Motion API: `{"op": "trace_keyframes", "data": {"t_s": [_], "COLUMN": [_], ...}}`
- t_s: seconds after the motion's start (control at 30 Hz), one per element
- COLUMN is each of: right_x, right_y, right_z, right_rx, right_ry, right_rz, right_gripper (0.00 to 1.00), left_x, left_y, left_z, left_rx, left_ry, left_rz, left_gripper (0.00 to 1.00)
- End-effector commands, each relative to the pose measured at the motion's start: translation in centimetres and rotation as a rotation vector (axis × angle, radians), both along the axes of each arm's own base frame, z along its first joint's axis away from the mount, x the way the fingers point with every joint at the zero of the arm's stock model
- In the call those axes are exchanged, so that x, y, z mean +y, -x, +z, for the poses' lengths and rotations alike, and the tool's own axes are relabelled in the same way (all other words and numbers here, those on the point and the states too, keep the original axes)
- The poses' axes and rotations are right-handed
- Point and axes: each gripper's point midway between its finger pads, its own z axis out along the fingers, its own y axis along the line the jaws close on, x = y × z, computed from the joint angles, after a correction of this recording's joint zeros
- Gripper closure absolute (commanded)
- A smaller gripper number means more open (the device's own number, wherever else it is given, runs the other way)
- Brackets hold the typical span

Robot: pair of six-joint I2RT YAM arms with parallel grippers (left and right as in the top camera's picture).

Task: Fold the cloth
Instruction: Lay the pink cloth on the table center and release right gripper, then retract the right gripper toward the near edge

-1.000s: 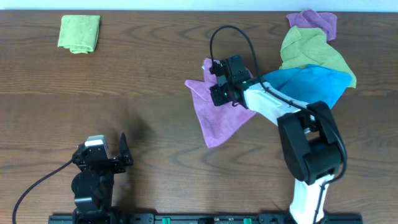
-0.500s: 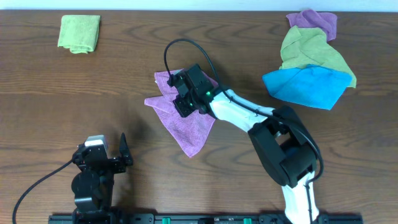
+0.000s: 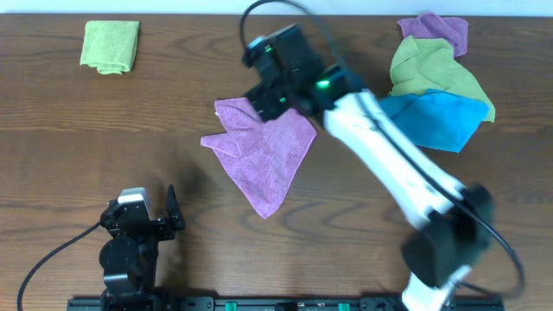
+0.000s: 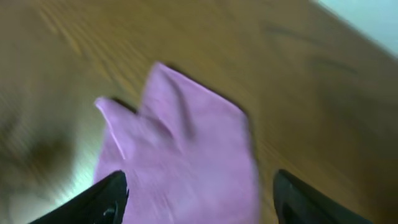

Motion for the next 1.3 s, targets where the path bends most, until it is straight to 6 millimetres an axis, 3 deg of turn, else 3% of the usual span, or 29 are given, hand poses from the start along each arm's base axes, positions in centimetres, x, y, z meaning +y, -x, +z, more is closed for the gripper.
{"op": "trace_keyframes", "data": {"t_s": [0.0,0.13,0.37,0.57,0.77,0.83,1.0,1.1,1.27], "right_x": [-5.9,-9.1,-10.8,-11.0,-10.8,-11.0,-11.3,-12.1,-13.3], "right_y": [0.8,5.4,14.4,19.9,21.4,21.5,21.6,22.5,23.5], "right_z": [3.2,4.6,3.4,3.3,2.6,1.8,-0.1,-1.8,-4.8], "right_rx": [-0.03,0.026,0.015,0.035,0.097,0.125,0.195,0.259,0.312], "right_ry": [0.072,0.046,-0.029,-0.146,-0.15,-0.118,-0.055,0.002,0.059], "right_rz": [-0.174,-0.261,-0.231,-0.156,-0.118,-0.125,-0.149,-0.167,-0.203], "right_gripper": [0.27,0.3,0.23,0.14,0.04,0.01,0.01,0.01,0.01], "left_x": [0.1,0.1,0.1,0.1,0.1,-0.1,-3.6,-4.3,-4.2], "left_y": [0.1,0.1,0.1,0.1,0.1,-0.4,-0.6,-0.7,-0.9], "left_z": [-1.2,-1.2,-1.2,-1.2,-1.2,0.1,1.5,2.4,3.3], "left_rx": [0.027,0.028,0.027,0.027,0.027,-0.03,-0.081,-0.106,-0.144], "left_ry": [0.002,0.002,0.002,0.002,0.002,0.003,0.291,0.423,0.433], "left_rz": [0.003,0.003,0.003,0.003,0.003,-0.006,-0.14,-0.152,-0.148], "left_gripper": [0.05,0.05,0.05,0.05,0.05,0.05,0.05,0.05,0.05]}}
